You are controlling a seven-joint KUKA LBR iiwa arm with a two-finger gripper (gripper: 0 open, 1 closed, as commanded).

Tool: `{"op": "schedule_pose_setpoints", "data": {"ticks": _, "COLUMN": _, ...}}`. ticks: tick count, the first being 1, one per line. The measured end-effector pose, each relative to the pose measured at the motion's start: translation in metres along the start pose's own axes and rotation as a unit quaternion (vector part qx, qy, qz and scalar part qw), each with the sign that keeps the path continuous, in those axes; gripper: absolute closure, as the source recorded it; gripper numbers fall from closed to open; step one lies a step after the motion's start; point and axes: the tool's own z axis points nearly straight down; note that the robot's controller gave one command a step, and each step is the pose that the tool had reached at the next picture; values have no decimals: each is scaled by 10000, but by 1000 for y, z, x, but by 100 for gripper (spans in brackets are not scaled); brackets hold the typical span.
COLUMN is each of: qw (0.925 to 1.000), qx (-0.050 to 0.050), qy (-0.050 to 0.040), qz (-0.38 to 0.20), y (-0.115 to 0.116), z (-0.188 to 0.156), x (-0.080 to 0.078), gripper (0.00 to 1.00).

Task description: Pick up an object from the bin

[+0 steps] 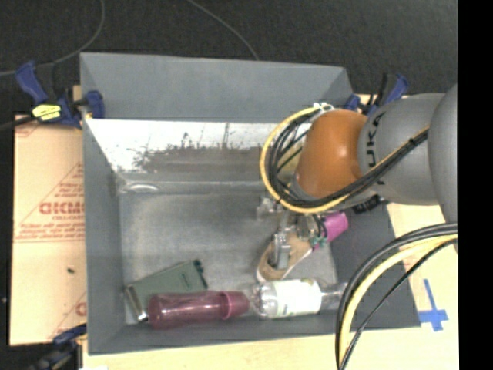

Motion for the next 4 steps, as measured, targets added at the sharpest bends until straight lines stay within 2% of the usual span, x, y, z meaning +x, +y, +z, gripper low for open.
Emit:
{"op": "schedule_pose_setpoints", "data": {"ticks": 1, "qw": 9999, "qx": 16, "qy": -57, "qz": 140, "y": -81, "z": 8, "x": 14, "gripper": 0}}
{"op": "schedule_pose_setpoints", "data": {"ticks": 2, "qw": 9992, "qx": 6, "qy": -40, "qz": -404, "y": -59, "z": 8, "x": 19, "gripper": 100}}
{"op": "schedule_pose_setpoints", "data": {"ticks": 3, "qw": 9992, "qx": 5, "qy": -40, "qz": -399, "y": -59, "z": 8, "x": 19, "gripper": 100}}
{"op": "schedule_pose_setpoints", "data": {"ticks": 4, "qw": 9990, "qx": 6, "qy": -27, "qz": -443, "y": -53, "z": -71, "x": 5, "gripper": 100}}
